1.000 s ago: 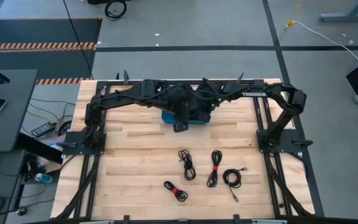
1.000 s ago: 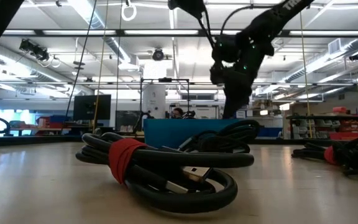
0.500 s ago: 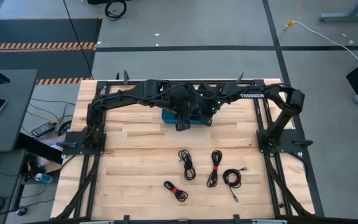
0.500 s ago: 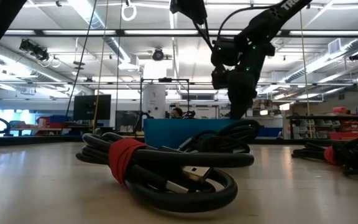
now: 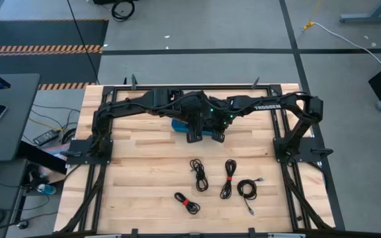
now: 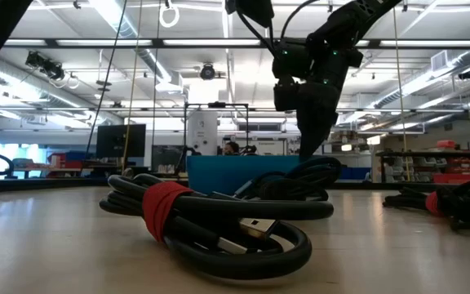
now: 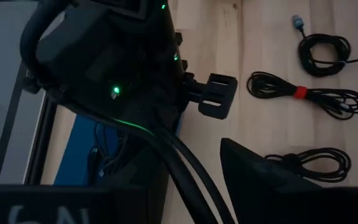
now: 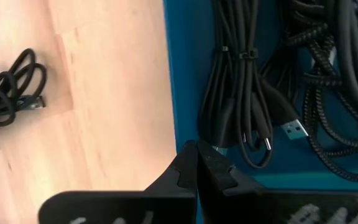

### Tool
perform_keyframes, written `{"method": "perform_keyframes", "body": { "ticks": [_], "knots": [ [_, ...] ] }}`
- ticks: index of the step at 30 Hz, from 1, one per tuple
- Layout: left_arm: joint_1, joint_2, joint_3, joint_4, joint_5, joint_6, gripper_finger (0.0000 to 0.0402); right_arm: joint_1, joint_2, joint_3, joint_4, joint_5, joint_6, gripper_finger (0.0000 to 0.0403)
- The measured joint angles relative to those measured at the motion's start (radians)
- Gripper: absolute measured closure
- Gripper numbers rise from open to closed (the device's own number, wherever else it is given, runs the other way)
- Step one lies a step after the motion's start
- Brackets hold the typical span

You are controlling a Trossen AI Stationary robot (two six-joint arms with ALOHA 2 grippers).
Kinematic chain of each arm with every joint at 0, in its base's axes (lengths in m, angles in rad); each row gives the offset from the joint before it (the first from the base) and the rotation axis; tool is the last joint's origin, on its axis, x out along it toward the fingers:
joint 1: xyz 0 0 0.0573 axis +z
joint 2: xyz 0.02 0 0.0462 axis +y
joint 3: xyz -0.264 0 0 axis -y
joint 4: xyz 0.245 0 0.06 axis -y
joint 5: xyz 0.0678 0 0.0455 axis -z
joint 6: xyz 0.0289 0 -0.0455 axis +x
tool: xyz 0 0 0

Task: Pick and place USB-C Cables
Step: Adjust the blue bin

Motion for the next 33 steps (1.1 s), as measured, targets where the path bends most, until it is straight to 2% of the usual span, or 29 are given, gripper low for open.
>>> {"method": "perform_keyframes", "body": {
  "ticks": [12,22,33],
  "knots": [
    [-0.015,0.002,0.002,0.004,-0.004,0.017,0.0251,0.038,-0.01,0.0,0.004,-0.004,0.036,0.0403],
    [-0.008,-0.037,0.025,0.037,-0.012,0.081,0.0251,0.008,-0.15,0.001,-0.004,-0.002,0.062,0.0403],
    [0.005,-0.074,0.028,0.061,-0.082,0.118,0.0251,0.011,-0.282,0.001,-0.018,-0.005,0.097,0.0403]
  ]
}}
